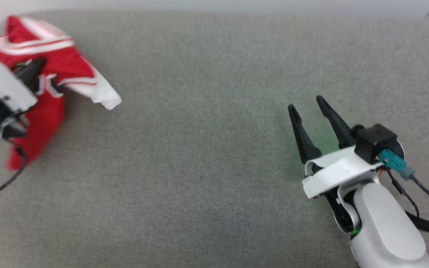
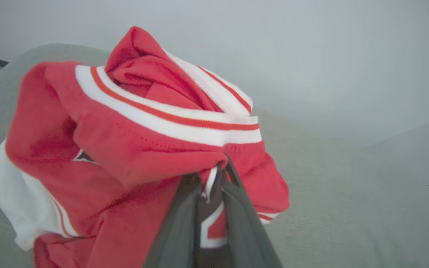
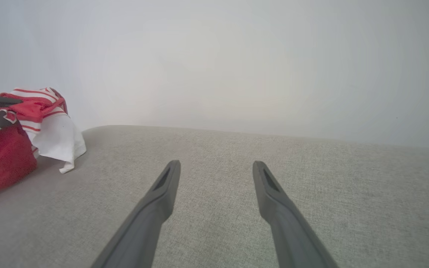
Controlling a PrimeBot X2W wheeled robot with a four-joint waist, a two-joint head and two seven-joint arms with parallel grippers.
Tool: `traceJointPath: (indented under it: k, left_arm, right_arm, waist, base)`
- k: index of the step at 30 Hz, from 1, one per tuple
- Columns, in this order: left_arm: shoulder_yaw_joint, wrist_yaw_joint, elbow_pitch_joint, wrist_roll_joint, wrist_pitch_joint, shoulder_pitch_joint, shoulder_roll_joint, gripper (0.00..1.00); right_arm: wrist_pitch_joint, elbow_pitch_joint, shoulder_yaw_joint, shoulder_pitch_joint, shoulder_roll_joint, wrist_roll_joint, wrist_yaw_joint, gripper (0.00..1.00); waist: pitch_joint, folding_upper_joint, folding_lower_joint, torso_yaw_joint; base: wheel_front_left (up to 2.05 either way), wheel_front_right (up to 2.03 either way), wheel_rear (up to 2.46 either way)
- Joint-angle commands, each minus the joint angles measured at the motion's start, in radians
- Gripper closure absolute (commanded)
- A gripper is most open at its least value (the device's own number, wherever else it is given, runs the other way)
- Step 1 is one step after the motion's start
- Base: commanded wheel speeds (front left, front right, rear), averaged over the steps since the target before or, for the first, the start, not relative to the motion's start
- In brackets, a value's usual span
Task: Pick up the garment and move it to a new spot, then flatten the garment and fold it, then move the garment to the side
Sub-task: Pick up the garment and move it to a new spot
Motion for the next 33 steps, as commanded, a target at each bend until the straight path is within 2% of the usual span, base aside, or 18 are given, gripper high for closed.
traceJointPath:
  k: [1, 6, 9, 18, 25, 31, 33]
  left_arm:
    - [-0.020, -0.002, -0.048, -0.023, -0.006, 0.000, -0.007, 1.00]
    - [-0.090, -0.002, -0.176, -0.046, -0.003, -0.032, -0.028, 1.00]
    - [-0.127, -0.002, -0.222, -0.037, -0.015, -0.066, -0.062, 1.00]
    - [-0.277, -0.002, -0.324, -0.012, 0.041, -0.145, -0.223, 1.00]
    - [-0.375, -0.002, -0.401, -0.019, 0.064, -0.158, -0.313, 1.00]
    - [-0.432, -0.002, -0.369, -0.040, 0.058, -0.123, -0.322, 1.00]
    - [-0.466, -0.002, -0.337, -0.021, 0.062, -0.119, -0.299, 1.00]
  right_arm:
    - [0.000, -0.004, -0.011, 0.030, 0.003, 0.012, 0.000, 0.00]
    - [0.000, -0.023, -0.038, 0.071, 0.011, 0.035, 0.000, 0.00]
    - [0.000, -0.044, -0.058, 0.092, 0.017, 0.047, 0.000, 0.00]
    - [0.000, -0.122, -0.147, 0.132, 0.030, 0.083, 0.000, 0.00]
    - [0.000, -0.172, -0.192, 0.146, 0.032, 0.134, 0.000, 0.00]
    - [0.000, -0.193, -0.192, 0.141, 0.032, 0.176, 0.000, 0.00]
    - [0.000, -0.199, -0.191, 0.141, 0.032, 0.196, 0.000, 0.00]
  waist:
    - [-0.085, 0.0000, 0.0000, 0.009]
    - [-0.107, 0.0000, 0.0000, -0.037]
    - [-0.106, 0.0000, 0.0000, -0.078]
    - [-0.059, 0.0000, 0.0000, -0.241]
    - [-0.002, 0.0000, 0.0000, -0.364]
    - [0.029, 0.0000, 0.0000, -0.443]
    - [0.040, 0.0000, 0.0000, -0.469]
  base:
    - [0.00, 0.00, 0.00]
    - [0.00, 0.00, 0.00]
    - [0.00, 0.00, 0.00]
    - [0.00, 0.00, 0.00]
    - [0.00, 0.00, 0.00]
    - [0.00, 0.00, 0.00]
    - [0.00, 0.00, 0.00]
